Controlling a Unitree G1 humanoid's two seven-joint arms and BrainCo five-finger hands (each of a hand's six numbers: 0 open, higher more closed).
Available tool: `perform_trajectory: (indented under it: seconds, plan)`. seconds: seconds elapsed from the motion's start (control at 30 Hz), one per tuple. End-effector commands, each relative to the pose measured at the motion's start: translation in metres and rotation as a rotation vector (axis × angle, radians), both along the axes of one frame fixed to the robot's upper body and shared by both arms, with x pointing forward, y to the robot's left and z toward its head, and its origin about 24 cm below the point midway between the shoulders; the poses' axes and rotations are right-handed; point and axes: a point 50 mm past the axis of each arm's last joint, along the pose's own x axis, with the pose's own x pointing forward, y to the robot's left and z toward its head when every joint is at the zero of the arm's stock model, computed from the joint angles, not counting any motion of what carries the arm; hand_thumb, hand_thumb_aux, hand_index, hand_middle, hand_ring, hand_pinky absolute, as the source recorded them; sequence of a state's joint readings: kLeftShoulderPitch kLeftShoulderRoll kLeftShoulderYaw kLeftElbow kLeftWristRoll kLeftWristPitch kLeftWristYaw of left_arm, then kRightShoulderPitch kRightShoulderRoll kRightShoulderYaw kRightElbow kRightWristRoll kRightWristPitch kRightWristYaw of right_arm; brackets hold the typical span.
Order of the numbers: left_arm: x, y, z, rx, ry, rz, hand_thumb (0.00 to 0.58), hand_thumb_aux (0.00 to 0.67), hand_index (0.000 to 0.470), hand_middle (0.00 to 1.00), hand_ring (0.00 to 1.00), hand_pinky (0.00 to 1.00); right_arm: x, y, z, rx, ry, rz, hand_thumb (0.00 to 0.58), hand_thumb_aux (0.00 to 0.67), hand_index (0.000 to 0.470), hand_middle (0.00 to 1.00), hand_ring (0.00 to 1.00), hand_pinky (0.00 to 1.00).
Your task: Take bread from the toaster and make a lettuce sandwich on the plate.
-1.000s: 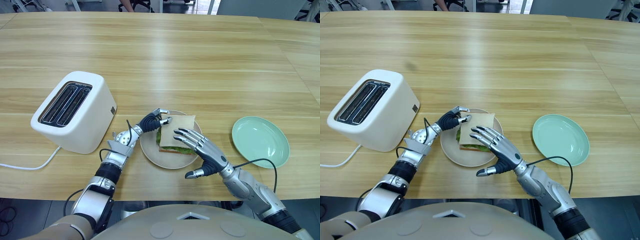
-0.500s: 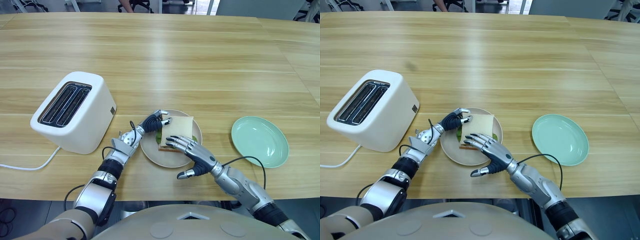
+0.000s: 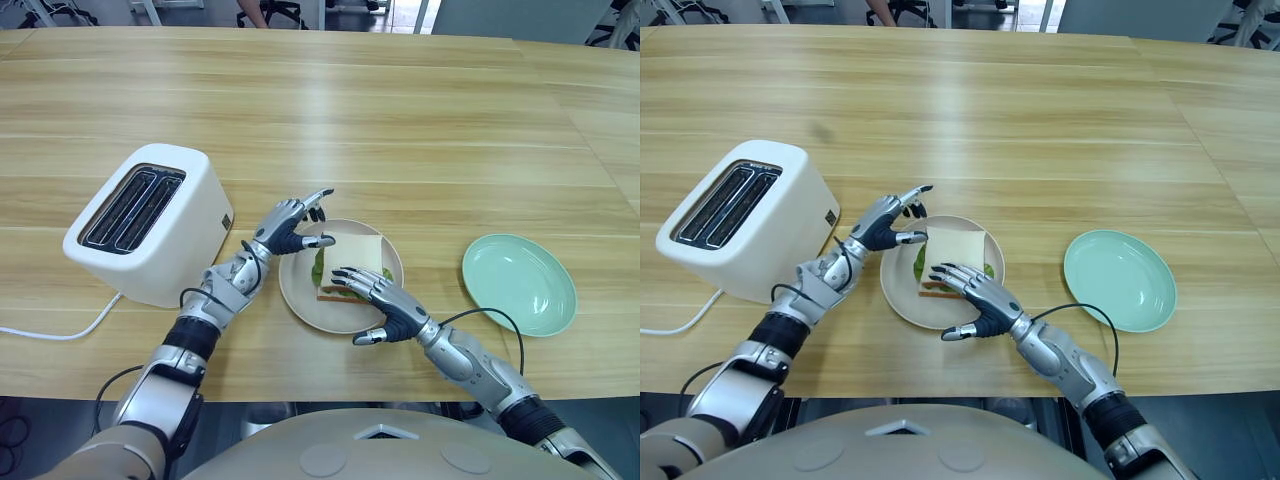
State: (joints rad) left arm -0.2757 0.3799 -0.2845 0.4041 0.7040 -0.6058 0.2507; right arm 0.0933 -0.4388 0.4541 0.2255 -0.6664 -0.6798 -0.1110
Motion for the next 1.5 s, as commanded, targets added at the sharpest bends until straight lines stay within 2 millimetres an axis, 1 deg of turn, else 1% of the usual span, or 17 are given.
perform_trajectory:
  seconds: [0.03, 0.13, 0.23, 0.5, 0.63, 0.67, 0.7, 0.73, 0.8, 0.83, 0.87, 0.9, 0.93, 0.97, 1.13, 1.37, 1.5]
  plan:
    - [-0.008, 0.006, 0.029, 0.046, -0.216, 0.05, 0.0, 0.0, 0.0, 0.0, 0.0, 0.0, -0.014, -0.011, -0.031, -0.126, 0.16, -0.009, 0.0, 0.0, 0.0, 0.0, 0.0, 0.0]
    - [-0.021, 0.009, 0.048, 0.016, -0.337, 0.072, 0.0, 0.0, 0.0, 0.0, 0.0, 0.0, -0.014, -0.009, -0.029, -0.118, 0.147, 0.003, 0.0, 0.0, 0.0, 0.0, 0.0, 0.0]
    - [-0.036, 0.007, 0.047, -0.093, -0.285, 0.013, 0.0, 0.0, 0.0, 0.0, 0.0, 0.0, -0.01, -0.006, -0.018, -0.073, 0.089, 0.002, 0.0, 0.0, 0.0, 0.0, 0.0, 0.0]
    - [-0.072, 0.012, 0.025, -0.403, 0.003, -0.098, 0.0, 0.0, 0.0, 0.0, 0.0, 0.0, 0.013, -0.022, 0.058, 0.25, -0.237, -0.226, 0.0, 0.0, 0.0, 0.0, 0.0, 0.0]
    - [-0.083, 0.017, 0.026, -0.448, 0.048, -0.11, 0.0, 0.0, 0.0, 0.0, 0.0, 0.0, 0.01, -0.034, 0.074, 0.295, -0.297, -0.28, 0.0, 0.0, 0.0, 0.0, 0.0, 0.0]
    - [-0.086, 0.019, 0.025, -0.451, 0.064, -0.114, 0.491, 0.407, 0.28, 0.0, 0.0, 0.0, 0.007, -0.036, 0.074, 0.296, -0.297, -0.283, 0.0, 0.0, 0.0, 0.0, 0.0, 0.0]
    - [-0.09, 0.021, 0.024, -0.452, 0.087, -0.12, 0.559, 0.541, 0.372, 0.0, 0.0, 0.0, 0.005, -0.038, 0.072, 0.288, -0.284, -0.284, 0.0, 0.0, 0.0, 0.0, 0.0, 0.0]
    - [-0.095, 0.022, 0.023, -0.448, 0.115, -0.133, 0.58, 0.67, 0.46, 1.0, 1.0, 1.0, 0.002, -0.041, 0.067, 0.274, -0.261, -0.27, 0.0, 0.0, 0.0, 0.0, 0.0, 0.0]
    - [-0.102, 0.023, 0.017, -0.419, 0.174, -0.163, 0.58, 0.67, 0.46, 1.0, 1.0, 1.0, -0.003, -0.045, 0.057, 0.225, -0.219, -0.255, 0.0, 0.0, 0.0, 0.0, 0.0, 0.0]
    - [-0.107, 0.022, 0.011, -0.39, 0.225, -0.185, 0.58, 0.67, 0.46, 1.0, 1.0, 1.0, -0.006, -0.048, 0.05, 0.191, -0.196, -0.258, 0.0, 0.0, 0.0, 0.36, 0.36, 0.36]
    - [-0.113, 0.022, 0.003, -0.346, 0.289, -0.211, 0.58, 0.67, 0.46, 1.0, 1.0, 1.0, -0.01, -0.051, 0.044, 0.154, -0.17, -0.252, 0.172, 0.108, 0.074, 0.85, 0.85, 0.85]
    - [-0.119, 0.022, -0.005, -0.299, 0.352, -0.236, 0.58, 0.67, 0.46, 1.0, 1.0, 1.0, -0.013, -0.053, 0.037, 0.12, -0.139, -0.235, 0.172, 0.108, 0.074, 0.85, 0.85, 0.85]
    - [-0.127, 0.022, -0.014, -0.258, 0.426, -0.262, 0.58, 0.67, 0.46, 1.0, 1.0, 1.0, -0.017, -0.055, 0.033, 0.096, -0.111, -0.216, 0.54, 0.494, 0.339, 1.0, 1.0, 1.0]
    - [-0.134, 0.022, -0.021, -0.226, 0.494, -0.287, 0.58, 0.67, 0.46, 1.0, 1.0, 1.0, -0.021, -0.056, 0.03, 0.08, -0.082, -0.194, 0.58, 0.67, 0.46, 1.0, 1.0, 1.0]
    - [-0.157, 0.026, -0.038, -0.139, 0.721, -0.375, 0.58, 0.67, 0.46, 1.0, 1.0, 1.0, -0.038, -0.057, 0.025, 0.046, 0.045, -0.078, 0.58, 0.67, 0.46, 1.0, 1.0, 1.0]
    - [-0.152, 0.023, -0.031, -0.146, 0.724, -0.417, 0.58, 0.67, 0.46, 1.0, 1.0, 1.0, -0.047, -0.045, 0.039, 0.109, 0.131, 0.091, 0.58, 0.67, 0.46, 1.0, 1.0, 1.0]
    - [-0.153, 0.021, -0.039, -0.089, 0.749, -0.427, 0.58, 0.67, 0.46, 1.0, 1.0, 1.0, -0.051, -0.039, 0.028, 0.076, 0.181, 0.133, 0.58, 0.67, 0.46, 1.0, 1.0, 1.0]
